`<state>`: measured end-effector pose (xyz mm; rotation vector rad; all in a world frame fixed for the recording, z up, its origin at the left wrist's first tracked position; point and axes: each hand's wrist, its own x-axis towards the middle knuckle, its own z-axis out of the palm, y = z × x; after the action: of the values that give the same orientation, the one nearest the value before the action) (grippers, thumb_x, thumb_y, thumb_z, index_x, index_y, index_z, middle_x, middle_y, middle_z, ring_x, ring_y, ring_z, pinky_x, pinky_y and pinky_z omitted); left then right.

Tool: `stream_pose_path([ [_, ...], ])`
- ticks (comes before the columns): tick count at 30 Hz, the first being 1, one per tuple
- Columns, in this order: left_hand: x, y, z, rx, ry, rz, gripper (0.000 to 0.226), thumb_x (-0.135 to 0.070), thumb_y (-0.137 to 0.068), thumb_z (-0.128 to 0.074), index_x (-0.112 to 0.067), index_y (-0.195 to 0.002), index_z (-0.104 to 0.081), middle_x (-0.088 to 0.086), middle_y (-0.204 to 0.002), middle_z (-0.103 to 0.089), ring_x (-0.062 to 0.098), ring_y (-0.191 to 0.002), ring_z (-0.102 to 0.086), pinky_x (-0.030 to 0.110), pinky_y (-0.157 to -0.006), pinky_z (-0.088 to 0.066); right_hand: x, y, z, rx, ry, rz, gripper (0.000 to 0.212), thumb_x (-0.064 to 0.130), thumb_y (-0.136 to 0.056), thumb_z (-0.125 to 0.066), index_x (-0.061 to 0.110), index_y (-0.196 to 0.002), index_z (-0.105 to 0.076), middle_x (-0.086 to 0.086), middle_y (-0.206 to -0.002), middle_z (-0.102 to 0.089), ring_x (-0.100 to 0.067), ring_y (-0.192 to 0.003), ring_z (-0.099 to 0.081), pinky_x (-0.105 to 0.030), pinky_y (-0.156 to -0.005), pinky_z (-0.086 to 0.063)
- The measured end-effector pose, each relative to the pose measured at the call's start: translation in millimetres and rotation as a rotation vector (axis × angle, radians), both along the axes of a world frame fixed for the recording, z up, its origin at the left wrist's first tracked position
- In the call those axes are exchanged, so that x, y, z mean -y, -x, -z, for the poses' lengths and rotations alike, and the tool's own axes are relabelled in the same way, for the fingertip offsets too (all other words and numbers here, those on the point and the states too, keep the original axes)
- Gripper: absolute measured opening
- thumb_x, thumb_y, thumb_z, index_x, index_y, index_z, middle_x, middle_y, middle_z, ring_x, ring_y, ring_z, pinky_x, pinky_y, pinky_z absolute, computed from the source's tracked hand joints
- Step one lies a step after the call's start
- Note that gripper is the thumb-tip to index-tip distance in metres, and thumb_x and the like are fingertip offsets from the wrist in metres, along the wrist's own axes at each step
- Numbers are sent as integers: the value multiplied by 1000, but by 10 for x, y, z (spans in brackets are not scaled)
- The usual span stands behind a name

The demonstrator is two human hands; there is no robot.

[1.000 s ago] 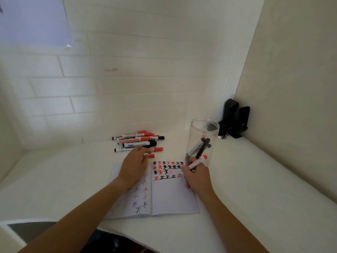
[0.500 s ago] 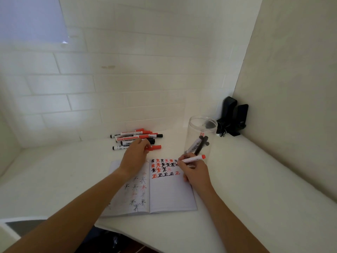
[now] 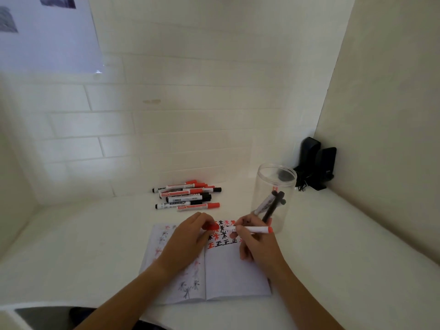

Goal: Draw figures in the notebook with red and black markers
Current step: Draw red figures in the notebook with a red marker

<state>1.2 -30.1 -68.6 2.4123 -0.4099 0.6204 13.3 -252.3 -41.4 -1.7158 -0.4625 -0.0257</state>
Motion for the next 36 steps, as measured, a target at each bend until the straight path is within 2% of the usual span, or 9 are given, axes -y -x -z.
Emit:
stream_pose_path([
  [5,-2,6,-4,23,-25,53,14,-23,-97,-62,-28,-110,-59,-20,-103,-57,-2,-95,-55,10,-81,-43,-9,25,-9,34,5,-16,8,16,-103,-61,19,-98,-65,-7,-87,-77,-22,-45,-59,-27,-44,-47],
  [12,10,53,-52,25,-42,135,15,-18,-97,-62,-27,-109,-60,-16,-102,-59,-2,-92,-55,9,-77,-42,1,16,18,1,54,-102,8,21,-98,-71,22,-105,-74,-5,-58,-63,-21,-46,-53,-27,-47,-44],
  [15,10,53,-55,22,-28,136,15,-21,-99,-60,-26,-113,-61,-17,-105,-58,-2,-94,-55,10,-79,-43,21,-14,9,-54,5,-120,11,24,-99,-69,21,-107,-76,-11,-65,-65,-23,-48,-52,-28,-47,-43],
  [19,2,21,-25,32,-42,144,22,-28,-102,-54,-23,-122,-64,-13,-111,-56,4,-97,-55,16,-82,-45,39,-39,-18,-184,-84,-144,25,23,-107,-52,19,-112,-77,-15,-95,-77,-32,-58,-64,-31,-53,-48],
  [24,-6,-14,-4,5,-17,42,8,-26,-98,-60,-28,-105,-64,-18,-101,-57,3,-93,-54,20,-80,-45,101,-65,-28,-193,54,-148,17,13,-99,-67,19,-112,-75,-7,-89,-80,-27,-60,-72,-30,-52,-55],
  [27,2,-36,37,-31,-43,5,8,-27,-100,-57,-29,-106,-61,-17,-98,-59,2,-92,-50,20,-80,-42,97,-75,19,-83,156,-60,16,15,-94,-73,26,-106,-77,0,-72,-74,-14,-53,-63,-26,-51,-50],
  [29,1,-62,72,-47,-33,-9,15,-30,-103,-52,-27,-114,-62,-14,-104,-59,1,-96,-49,15,-84,-39,60,-84,70,16,240,-23,17,20,-91,-77,30,-104,-74,9,-83,-75,-13,-61,-63,-27,-56,-52],
  [32,-11,-84,90,-24,-51,14,29,-38,-105,-42,-24,-117,-64,-14,-104,-56,1,-96,-46,12,-82,-37,24,-89,115,71,275,-27,17,23,-87,-80,29,-100,-69,6,-91,-73,-19,-80,-67,-31,-69,-53],
  [36,-34,-96,79,23,-94,39,29,-40,-105,-40,-25,-108,-66,-16,-96,-57,2,-88,-46,15,-76,-38,-1,-75,126,124,254,-16,12,21,-89,-78,23,-89,-67,0,-81,-68,-12,-70,-57,-23,-64,-43],
])
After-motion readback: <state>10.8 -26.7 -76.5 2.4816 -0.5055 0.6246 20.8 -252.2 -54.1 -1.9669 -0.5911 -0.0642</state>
